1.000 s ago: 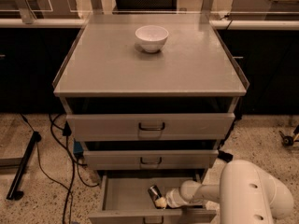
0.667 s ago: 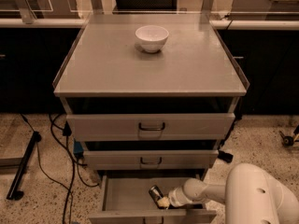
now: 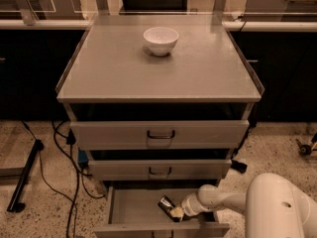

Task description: Pick redbull can from bottom drawer and place on counter

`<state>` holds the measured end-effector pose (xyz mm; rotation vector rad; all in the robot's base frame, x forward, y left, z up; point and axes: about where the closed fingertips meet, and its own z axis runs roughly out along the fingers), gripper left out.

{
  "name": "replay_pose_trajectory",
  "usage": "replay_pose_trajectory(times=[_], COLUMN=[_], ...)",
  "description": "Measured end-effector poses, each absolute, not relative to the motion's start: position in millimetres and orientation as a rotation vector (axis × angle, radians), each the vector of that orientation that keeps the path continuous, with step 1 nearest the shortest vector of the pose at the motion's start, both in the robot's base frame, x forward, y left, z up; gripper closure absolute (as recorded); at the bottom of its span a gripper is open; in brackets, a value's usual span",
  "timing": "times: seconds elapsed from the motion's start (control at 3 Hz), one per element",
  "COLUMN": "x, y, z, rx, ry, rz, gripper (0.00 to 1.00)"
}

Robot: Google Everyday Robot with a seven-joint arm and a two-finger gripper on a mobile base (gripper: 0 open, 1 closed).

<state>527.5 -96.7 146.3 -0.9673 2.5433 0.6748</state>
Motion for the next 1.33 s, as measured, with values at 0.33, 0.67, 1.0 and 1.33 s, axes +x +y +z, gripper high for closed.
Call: replay_pose_trajectory(times=[0.33, 0.67, 1.0, 1.33], x=[528.0, 527.9, 528.1, 525.3], y=[-101.6, -106.2, -109.2, -112.3], z=[150.5, 147.0, 142.7, 135.0], rx=[-1.035, -1.104, -1.152, -1.2], ry=[2.522, 2.507, 2.494, 2.482], rz=[0.628, 0.578, 0.538, 0.451], gripper=[1.0, 1.0, 1.0, 1.0])
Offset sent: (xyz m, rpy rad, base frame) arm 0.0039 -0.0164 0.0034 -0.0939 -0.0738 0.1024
